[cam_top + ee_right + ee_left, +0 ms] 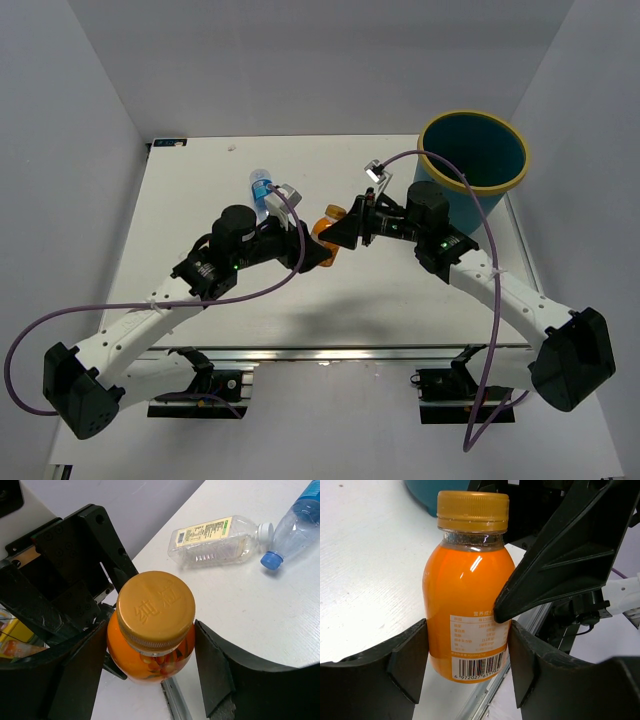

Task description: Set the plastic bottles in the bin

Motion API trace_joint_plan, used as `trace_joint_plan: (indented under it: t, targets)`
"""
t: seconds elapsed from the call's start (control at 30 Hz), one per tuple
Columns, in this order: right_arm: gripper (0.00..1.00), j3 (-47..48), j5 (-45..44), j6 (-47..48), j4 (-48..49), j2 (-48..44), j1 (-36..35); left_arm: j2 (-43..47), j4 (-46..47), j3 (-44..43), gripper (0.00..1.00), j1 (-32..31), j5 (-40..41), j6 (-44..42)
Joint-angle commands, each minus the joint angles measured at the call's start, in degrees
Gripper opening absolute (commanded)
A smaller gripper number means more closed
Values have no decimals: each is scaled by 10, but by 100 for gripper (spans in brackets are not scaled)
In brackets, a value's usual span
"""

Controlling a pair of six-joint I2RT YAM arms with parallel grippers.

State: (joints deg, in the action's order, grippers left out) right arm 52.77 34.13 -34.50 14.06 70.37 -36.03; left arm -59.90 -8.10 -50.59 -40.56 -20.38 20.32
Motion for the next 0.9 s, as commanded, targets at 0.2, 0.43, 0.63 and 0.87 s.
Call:
trace_joint_plan:
  t: [0.2, 0.43, 0.63, 0.87]
  targets:
    - [1, 1, -19, 18, 11, -6, -7, 23, 7, -39, 0, -9, -37, -36]
    - [0, 5, -65, 48, -12, -15, -6, 15, -48, -70, 56, -9, 5, -63]
    - [0, 1, -82, 67, -23, -24, -6, 22, -106, -88, 98, -9, 104, -69]
    - [0, 16, -148, 98, -80, -50, 16, 6, -166, -136, 98, -9, 318, -48]
